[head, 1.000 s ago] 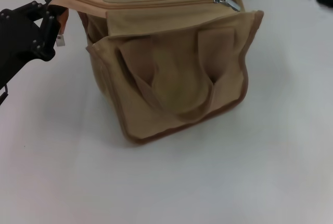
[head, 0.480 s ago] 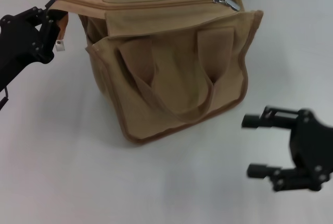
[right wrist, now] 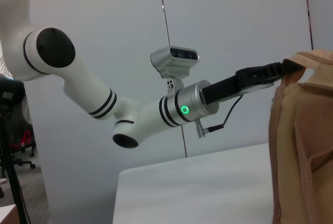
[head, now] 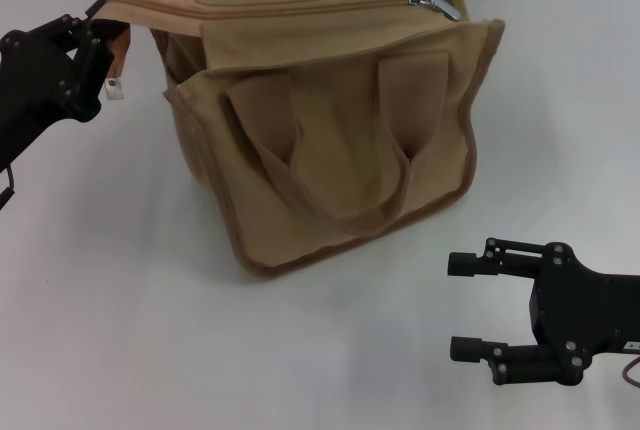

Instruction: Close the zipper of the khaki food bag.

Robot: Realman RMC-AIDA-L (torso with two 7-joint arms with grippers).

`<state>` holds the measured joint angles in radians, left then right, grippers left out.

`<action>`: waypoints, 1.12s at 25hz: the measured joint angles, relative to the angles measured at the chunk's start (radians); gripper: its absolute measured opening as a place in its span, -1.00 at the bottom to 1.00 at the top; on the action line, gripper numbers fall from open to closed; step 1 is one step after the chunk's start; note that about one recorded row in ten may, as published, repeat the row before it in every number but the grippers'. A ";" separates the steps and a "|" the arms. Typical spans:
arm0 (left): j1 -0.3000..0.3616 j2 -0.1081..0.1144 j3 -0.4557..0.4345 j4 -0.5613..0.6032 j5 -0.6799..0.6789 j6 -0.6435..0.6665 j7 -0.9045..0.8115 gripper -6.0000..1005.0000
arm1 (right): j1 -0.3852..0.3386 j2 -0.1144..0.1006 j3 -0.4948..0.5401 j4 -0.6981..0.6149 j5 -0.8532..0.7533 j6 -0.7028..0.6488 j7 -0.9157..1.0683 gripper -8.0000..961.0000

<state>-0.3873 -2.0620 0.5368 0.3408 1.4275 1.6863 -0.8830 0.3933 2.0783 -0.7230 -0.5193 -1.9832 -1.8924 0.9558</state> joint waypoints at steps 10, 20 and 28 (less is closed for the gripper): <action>0.010 0.043 0.014 0.287 0.245 0.053 -0.449 -0.78 | 0.002 0.000 0.001 0.001 -0.001 0.019 0.000 0.60; 0.006 0.102 0.028 0.271 0.271 0.297 -0.612 -0.07 | 0.013 0.000 -0.005 0.016 -0.002 0.053 0.003 0.60; 0.002 0.043 0.256 0.173 0.378 0.279 -0.330 0.49 | 0.015 0.002 -0.007 0.033 -0.002 0.072 0.007 0.60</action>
<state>-0.3850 -2.0193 0.7932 0.5138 1.8051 1.9649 -1.2132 0.4084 2.0798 -0.7300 -0.4867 -1.9850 -1.8208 0.9626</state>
